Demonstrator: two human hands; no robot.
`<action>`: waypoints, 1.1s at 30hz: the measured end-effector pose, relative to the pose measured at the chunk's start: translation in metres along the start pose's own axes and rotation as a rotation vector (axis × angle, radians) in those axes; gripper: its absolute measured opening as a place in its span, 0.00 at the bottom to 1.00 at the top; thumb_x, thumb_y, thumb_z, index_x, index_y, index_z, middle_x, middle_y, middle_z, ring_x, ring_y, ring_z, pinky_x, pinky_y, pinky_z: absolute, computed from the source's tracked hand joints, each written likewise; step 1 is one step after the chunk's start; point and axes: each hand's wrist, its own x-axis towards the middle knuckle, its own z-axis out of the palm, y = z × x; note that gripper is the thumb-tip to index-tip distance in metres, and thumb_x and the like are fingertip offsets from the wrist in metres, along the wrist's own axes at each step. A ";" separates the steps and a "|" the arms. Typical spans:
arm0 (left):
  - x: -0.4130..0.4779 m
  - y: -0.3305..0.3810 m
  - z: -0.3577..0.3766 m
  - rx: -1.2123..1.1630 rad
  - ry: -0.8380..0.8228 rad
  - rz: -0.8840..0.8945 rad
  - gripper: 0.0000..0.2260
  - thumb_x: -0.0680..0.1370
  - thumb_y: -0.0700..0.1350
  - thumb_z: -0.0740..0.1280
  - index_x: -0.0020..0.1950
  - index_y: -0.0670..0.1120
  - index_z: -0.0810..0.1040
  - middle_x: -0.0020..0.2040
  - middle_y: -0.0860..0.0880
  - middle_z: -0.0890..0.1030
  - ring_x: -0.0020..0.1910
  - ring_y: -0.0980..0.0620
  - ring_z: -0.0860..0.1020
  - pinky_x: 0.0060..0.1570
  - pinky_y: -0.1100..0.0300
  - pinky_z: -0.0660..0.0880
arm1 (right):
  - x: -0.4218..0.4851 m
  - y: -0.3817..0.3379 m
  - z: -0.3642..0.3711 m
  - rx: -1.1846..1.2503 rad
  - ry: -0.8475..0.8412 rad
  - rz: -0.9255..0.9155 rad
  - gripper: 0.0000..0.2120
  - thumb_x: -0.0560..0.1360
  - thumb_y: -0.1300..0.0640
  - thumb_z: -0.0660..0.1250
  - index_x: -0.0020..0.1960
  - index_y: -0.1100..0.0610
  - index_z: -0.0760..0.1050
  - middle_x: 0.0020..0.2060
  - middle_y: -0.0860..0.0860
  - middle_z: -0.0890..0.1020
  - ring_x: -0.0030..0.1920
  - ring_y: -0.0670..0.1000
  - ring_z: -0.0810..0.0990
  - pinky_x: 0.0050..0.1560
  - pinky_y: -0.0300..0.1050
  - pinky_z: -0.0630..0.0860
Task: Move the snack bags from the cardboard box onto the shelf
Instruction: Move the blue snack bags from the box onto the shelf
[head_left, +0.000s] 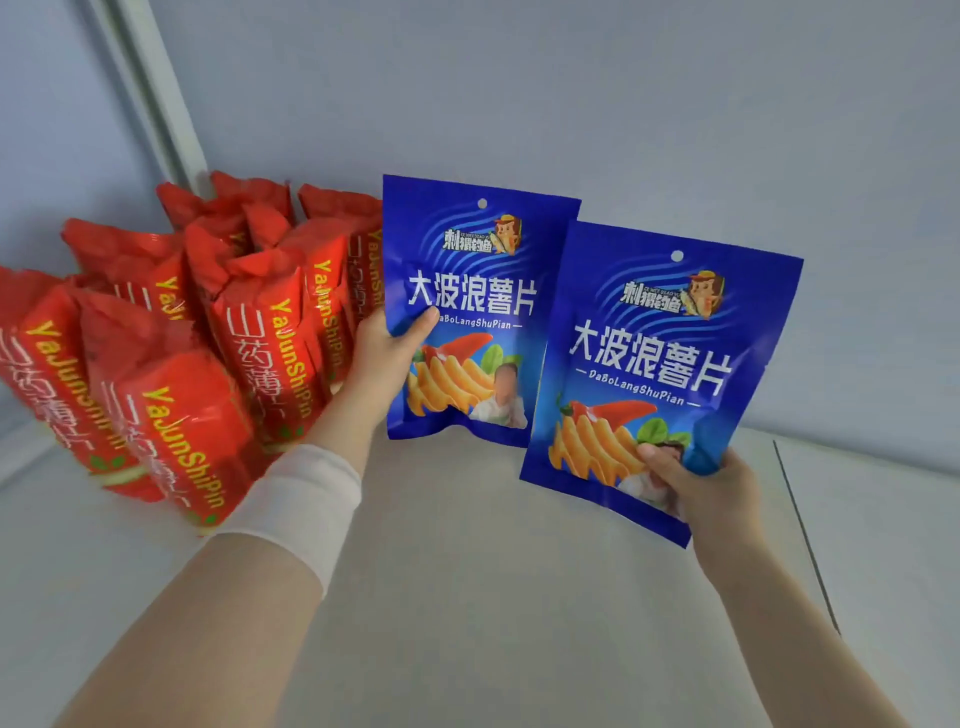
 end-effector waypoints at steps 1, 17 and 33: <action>0.013 -0.007 0.005 0.001 0.000 0.005 0.09 0.76 0.43 0.68 0.55 0.48 0.76 0.50 0.52 0.80 0.48 0.57 0.79 0.47 0.67 0.75 | 0.012 0.002 0.007 -0.008 0.009 0.003 0.11 0.66 0.57 0.76 0.40 0.48 0.74 0.28 0.40 0.82 0.26 0.42 0.81 0.24 0.37 0.77; 0.078 -0.042 0.046 0.209 0.231 0.089 0.16 0.73 0.39 0.71 0.57 0.35 0.73 0.53 0.45 0.78 0.50 0.54 0.75 0.41 0.79 0.67 | 0.092 0.007 0.061 -0.100 0.146 -0.126 0.08 0.70 0.54 0.72 0.38 0.48 0.73 0.33 0.43 0.79 0.34 0.46 0.77 0.31 0.39 0.71; 0.044 -0.032 0.059 0.598 0.275 0.302 0.27 0.76 0.40 0.67 0.73 0.38 0.62 0.75 0.37 0.59 0.75 0.42 0.57 0.73 0.54 0.56 | 0.093 0.004 0.082 -0.188 0.321 -0.284 0.30 0.66 0.55 0.76 0.63 0.56 0.65 0.58 0.50 0.74 0.56 0.48 0.75 0.53 0.46 0.74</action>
